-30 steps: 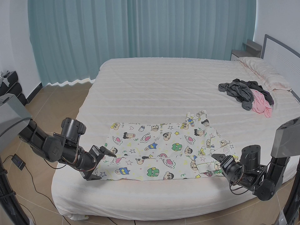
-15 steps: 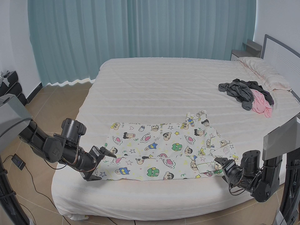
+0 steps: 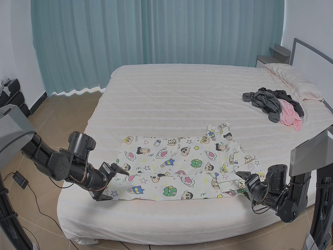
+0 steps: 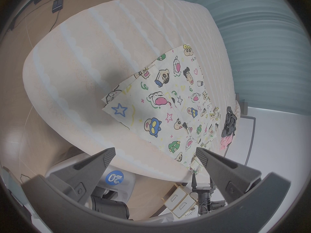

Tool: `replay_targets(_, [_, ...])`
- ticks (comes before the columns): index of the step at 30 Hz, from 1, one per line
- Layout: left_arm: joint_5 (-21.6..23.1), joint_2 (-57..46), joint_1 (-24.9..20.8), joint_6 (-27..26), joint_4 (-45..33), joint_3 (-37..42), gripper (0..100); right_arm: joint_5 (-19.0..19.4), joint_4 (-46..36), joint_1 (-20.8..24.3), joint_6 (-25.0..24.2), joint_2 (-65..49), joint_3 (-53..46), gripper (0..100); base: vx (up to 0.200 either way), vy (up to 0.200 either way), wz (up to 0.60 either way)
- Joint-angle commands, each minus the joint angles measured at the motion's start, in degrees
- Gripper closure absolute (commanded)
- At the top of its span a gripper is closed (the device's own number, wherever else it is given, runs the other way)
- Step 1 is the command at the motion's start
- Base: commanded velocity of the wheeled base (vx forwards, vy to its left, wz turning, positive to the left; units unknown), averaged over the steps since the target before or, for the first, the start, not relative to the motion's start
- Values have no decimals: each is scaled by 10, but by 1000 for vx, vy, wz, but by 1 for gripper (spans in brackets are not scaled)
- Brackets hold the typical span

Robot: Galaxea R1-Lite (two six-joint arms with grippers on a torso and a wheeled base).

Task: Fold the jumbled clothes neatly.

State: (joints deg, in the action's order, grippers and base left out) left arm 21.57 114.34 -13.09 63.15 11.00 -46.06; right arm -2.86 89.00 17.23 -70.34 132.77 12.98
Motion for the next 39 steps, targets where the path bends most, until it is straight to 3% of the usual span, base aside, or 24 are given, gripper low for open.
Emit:
replay_targets(1, [0,1,0,0,1,0,0,0,1,0,0,6,3,100,0,0,0])
replay_targets(19, [0,1,0,0,1,0,0,-6,0,6,6,3,-26,100,0,0,0])
replay_targets(24, [0,1,0,0,1,0,0,-7,1,4,38,9,-18,100,0,0,0])
replay_targets(25, [0,1,0,0,1,0,0,-7,2,5,40,14,-17,0,0,0,0])
replay_targets(39, [0,1,0,0,1,0,0,-10,4,0,38,34,29,0,0,0,0])
